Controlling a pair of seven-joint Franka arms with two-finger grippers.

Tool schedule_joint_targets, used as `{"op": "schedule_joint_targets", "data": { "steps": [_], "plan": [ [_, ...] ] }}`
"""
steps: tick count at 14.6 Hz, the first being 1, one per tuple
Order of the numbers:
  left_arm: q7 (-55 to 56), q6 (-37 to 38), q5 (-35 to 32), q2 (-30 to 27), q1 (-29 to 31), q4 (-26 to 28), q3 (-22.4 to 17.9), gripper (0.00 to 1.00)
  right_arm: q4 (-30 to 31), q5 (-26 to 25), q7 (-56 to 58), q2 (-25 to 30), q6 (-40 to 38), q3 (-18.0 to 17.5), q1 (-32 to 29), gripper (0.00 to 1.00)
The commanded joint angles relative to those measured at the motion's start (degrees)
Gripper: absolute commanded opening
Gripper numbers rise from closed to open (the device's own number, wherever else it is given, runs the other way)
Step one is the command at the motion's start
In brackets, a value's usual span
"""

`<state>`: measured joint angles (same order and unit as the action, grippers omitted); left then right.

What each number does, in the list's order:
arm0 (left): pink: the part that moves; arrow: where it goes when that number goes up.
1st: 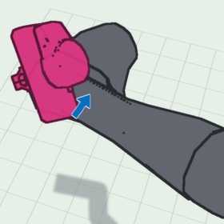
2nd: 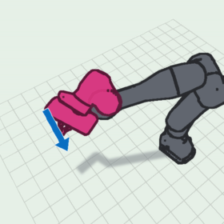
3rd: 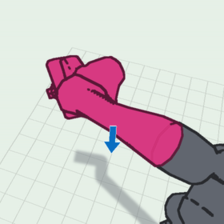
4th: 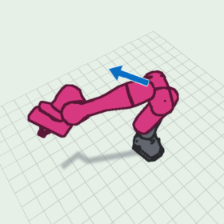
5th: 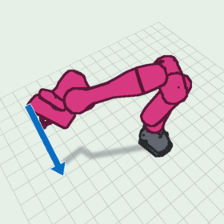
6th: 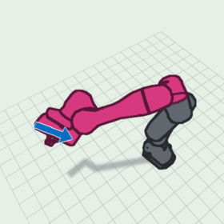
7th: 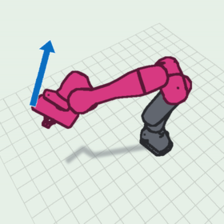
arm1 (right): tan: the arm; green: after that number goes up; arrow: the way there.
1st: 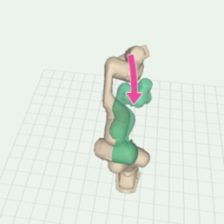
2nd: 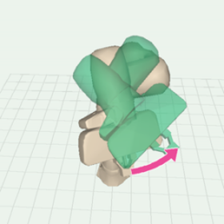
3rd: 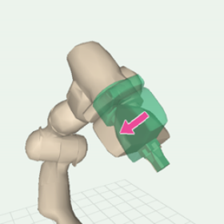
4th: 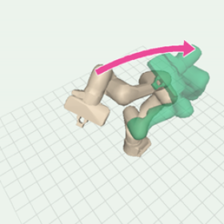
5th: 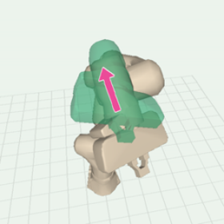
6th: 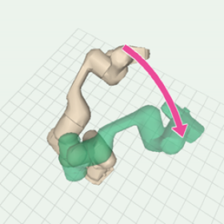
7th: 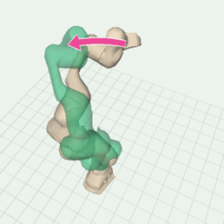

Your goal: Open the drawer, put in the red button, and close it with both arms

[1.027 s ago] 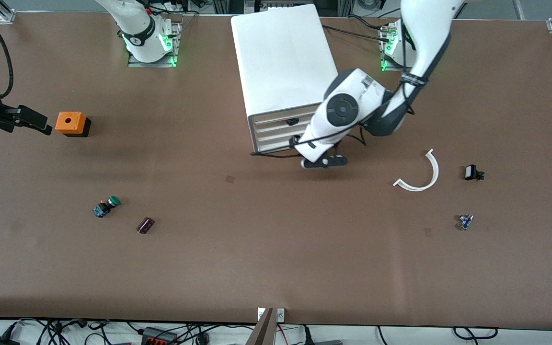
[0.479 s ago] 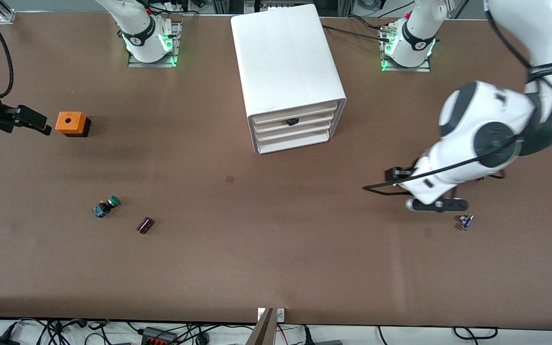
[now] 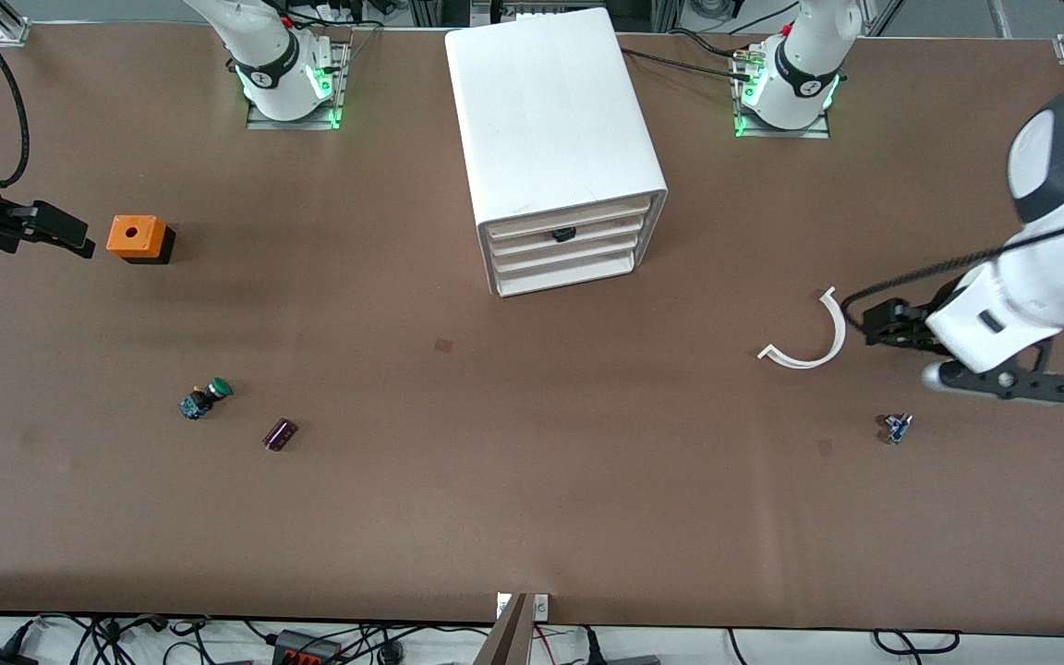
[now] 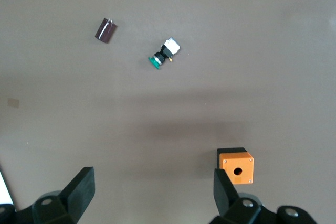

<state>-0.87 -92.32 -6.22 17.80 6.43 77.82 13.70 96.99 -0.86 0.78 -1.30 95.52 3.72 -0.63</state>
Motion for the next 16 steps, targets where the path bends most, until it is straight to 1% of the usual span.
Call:
{"op": "schedule_joint_targets", "data": {
  "steps": [1,2,3,4,5,7,9,10,11,12,16],
  "plan": [
    [-4.3,-0.6,5.5,-10.0,-9.0,11.4,-13.9,1.0,0.7,-0.5,0.6,1.4,-1.1,-0.4,-0.6,1.0],
    [-3.9,-2.8,5.4,-12.9,-9.7,14.8,-14.1,1.0,0.7,-0.5,0.5,1.4,-1.0,-0.5,-0.6,1.0],
    [-3.7,-7.3,5.3,-15.6,-9.7,18.8,-14.1,1.0,0.7,-0.4,0.4,1.4,-1.0,-0.6,-0.6,1.0],
    [-3.7,-10.7,5.2,-17.3,-9.7,22.1,-14.2,1.0,0.7,-0.5,0.4,1.4,-0.5,-0.6,-0.4,1.0],
    [-3.8,-12.0,4.7,-18.1,-9.2,23.9,-14.2,1.0,0.7,-0.8,0.4,1.3,-0.3,-0.7,-0.3,1.0],
    [-3.9,-12.3,3.1,-19.2,-8.8,24.2,-14.0,1.0,0.7,-0.9,0.4,1.3,-0.2,-0.7,-0.4,1.0],
    [-4.0,-11.9,3.1,-20.3,-8.1,24.6,-13.4,1.0,1.1,-1.1,0.4,1.5,-0.2,-0.7,-0.3,1.0],
    [-4.1,-11.6,3.1,-20.2,-7.6,24.6,-13.3,1.0,1.2,-1.1,0.4,1.6,-0.2,-0.7,-0.3,1.0],
    [-4.4,-9.6,3.2,-20.0,-7.6,24.1,-13.4,1.0,1.4,-1.1,0.4,1.6,-0.2,-0.7,-0.3,1.0],
    [-3.8,-6.8,3.1,-20.0,-8.8,23.6,-13.5,1.0,1.5,-1.1,0.4,1.8,-0.2,-0.7,-0.3,1.0],
    [-4.2,-6.6,3.1,-19.1,-8.8,22.2,-13.3,1.0,5.3,-1.2,0.4,4.2,3.2,-0.7,-0.2,1.0]
  ]
}}
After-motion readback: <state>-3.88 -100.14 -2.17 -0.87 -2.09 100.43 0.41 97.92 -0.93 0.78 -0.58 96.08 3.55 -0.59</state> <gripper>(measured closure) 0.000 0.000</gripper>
